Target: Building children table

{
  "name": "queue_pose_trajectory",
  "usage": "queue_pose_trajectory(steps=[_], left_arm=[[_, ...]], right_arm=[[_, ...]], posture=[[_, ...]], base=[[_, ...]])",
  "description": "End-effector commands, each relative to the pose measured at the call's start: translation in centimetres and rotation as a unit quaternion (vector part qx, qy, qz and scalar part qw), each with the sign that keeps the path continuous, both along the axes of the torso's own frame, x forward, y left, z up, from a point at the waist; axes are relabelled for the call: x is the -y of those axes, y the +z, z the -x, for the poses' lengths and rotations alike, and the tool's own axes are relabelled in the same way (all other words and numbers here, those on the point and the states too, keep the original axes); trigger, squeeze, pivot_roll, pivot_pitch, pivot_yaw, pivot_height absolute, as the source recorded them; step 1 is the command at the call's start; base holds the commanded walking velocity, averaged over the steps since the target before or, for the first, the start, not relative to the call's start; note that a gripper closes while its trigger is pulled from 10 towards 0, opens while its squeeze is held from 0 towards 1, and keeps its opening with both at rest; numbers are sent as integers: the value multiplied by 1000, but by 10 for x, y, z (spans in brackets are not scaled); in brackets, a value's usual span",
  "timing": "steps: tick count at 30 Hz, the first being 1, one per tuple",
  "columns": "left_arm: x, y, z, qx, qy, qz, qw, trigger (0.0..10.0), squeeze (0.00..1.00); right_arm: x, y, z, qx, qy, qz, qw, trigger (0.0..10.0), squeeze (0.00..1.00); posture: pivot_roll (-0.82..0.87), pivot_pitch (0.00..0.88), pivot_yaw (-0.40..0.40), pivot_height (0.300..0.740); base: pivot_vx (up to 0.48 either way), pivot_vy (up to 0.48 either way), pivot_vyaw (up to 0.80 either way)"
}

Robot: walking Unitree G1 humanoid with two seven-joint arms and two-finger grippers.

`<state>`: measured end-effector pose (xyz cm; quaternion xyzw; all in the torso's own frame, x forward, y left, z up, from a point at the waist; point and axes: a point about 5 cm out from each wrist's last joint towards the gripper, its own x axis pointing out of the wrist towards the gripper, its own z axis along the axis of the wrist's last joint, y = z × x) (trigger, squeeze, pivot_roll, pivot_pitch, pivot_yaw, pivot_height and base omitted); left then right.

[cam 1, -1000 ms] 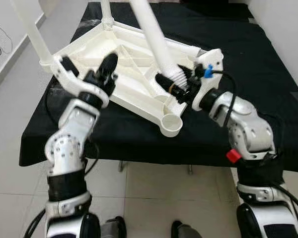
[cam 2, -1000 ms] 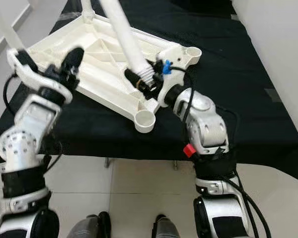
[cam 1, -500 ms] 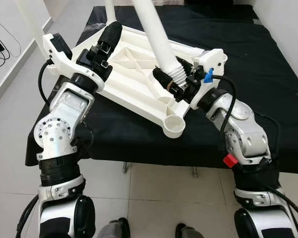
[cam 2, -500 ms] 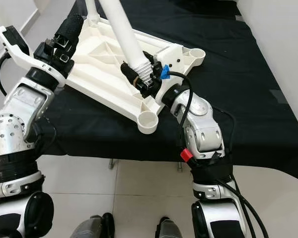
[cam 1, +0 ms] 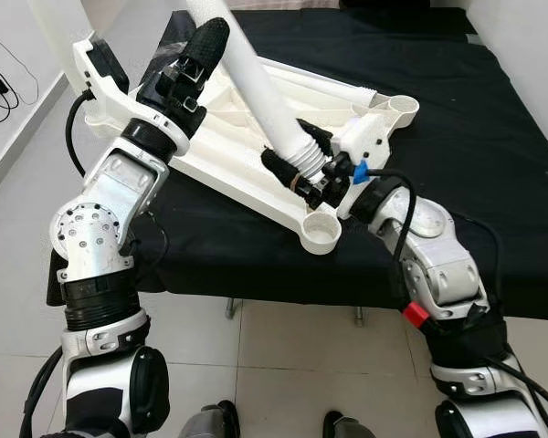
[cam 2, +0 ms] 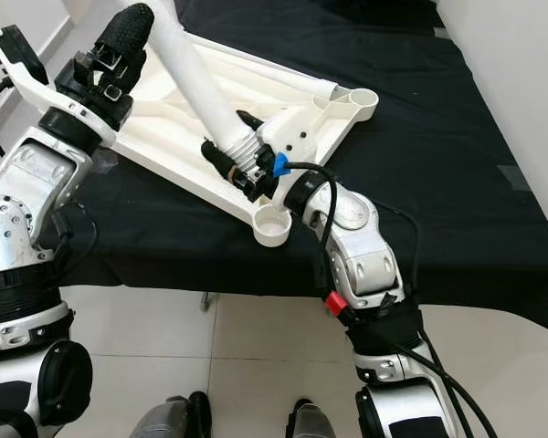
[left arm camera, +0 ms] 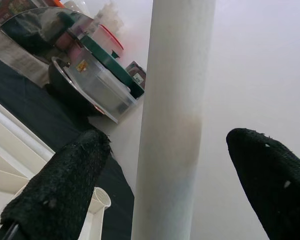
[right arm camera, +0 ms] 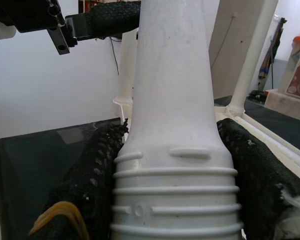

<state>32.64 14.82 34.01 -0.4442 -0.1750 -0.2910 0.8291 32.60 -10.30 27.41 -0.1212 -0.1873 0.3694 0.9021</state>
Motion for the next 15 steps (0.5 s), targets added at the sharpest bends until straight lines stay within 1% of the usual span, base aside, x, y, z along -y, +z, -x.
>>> queue_pose_trajectory(steps=[1, 2, 7, 8, 10, 11, 15], left_arm=[[-2, 5, 2, 11, 3, -13, 1000, 10000, 1000], [-6, 9, 3, 17, 13, -22, 1000, 10000, 1000], [-8, 13, 4, 22, 18, -30, 999, 10000, 1000], [-9, 14, 5, 25, 17, -32, 999, 10000, 216], [-9, 15, 6, 28, 16, -33, 999, 10000, 216], [-9, 18, 8, 34, 13, -37, 999, 10000, 0], [-10, 19, 9, 36, 12, -39, 998, 10000, 0]], right_arm=[[-3, 2, 7, 29, 16, 9, 999, 0, 0], [-1, -2, 8, 39, 21, 27, 999, 0, 0], [1, -6, 8, 44, 21, 43, 998, 0, 0], [2, -8, 8, 45, 21, 49, 998, 0, 0], [3, -9, 8, 45, 20, 53, 997, 0, 0], [3, -12, 10, 46, 22, 65, 997, 0, 0], [1, -14, 12, 48, 29, 74, 996, 0, 0]], posture=[[-9, 214, 67, 740], [-7, 214, 66, 740], [-8, 213, 66, 740], [-7, 214, 66, 740], [-7, 214, 66, 740], [-6, 213, 66, 740], [-6, 212, 67, 740]], base=[[0, 0, 0], [0, 0, 0], [0, 0, 0], [0, 0, 0], [0, 0, 0], [0, 0, 0], [0, 0, 0]])
